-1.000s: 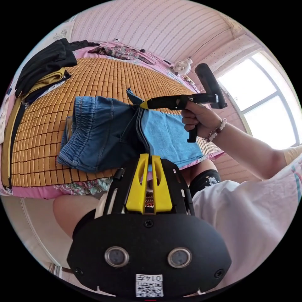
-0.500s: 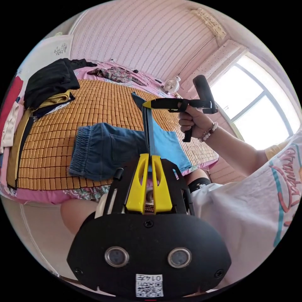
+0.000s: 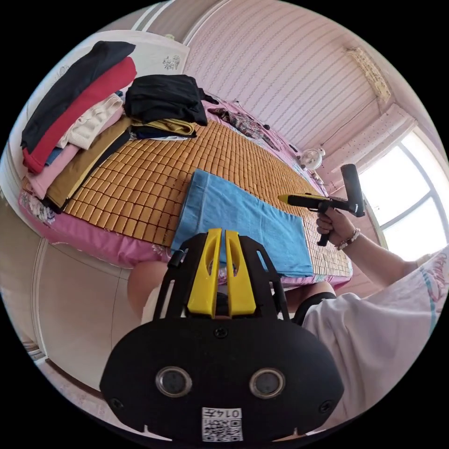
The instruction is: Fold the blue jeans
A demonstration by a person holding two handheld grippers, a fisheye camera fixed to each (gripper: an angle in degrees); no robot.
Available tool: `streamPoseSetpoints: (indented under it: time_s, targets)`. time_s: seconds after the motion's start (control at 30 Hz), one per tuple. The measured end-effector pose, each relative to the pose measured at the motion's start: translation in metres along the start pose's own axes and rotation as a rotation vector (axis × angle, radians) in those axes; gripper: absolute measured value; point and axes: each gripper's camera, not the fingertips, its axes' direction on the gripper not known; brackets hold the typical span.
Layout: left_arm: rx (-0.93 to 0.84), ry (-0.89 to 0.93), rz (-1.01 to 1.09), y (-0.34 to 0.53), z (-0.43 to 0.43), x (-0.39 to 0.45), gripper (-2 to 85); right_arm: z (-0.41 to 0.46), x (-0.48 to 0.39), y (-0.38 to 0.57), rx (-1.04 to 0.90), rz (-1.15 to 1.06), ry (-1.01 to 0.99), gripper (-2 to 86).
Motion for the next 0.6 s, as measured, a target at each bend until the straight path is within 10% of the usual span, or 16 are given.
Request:
streamPoseSetpoints:
  time_s: [0.27,0.6]
  targets:
    - [-0.314,0.163,0.371,-0.004,0.138,0.111,-1.0,0.019,0.032,0.121,-0.245,0.236,0.063,-0.2]
    - [-0.430,-0.055,0.543,0.019,0.223,0.150,-1.0,0.061,0.000,-0.030,-0.327,-0.202,0.287,-0.4]
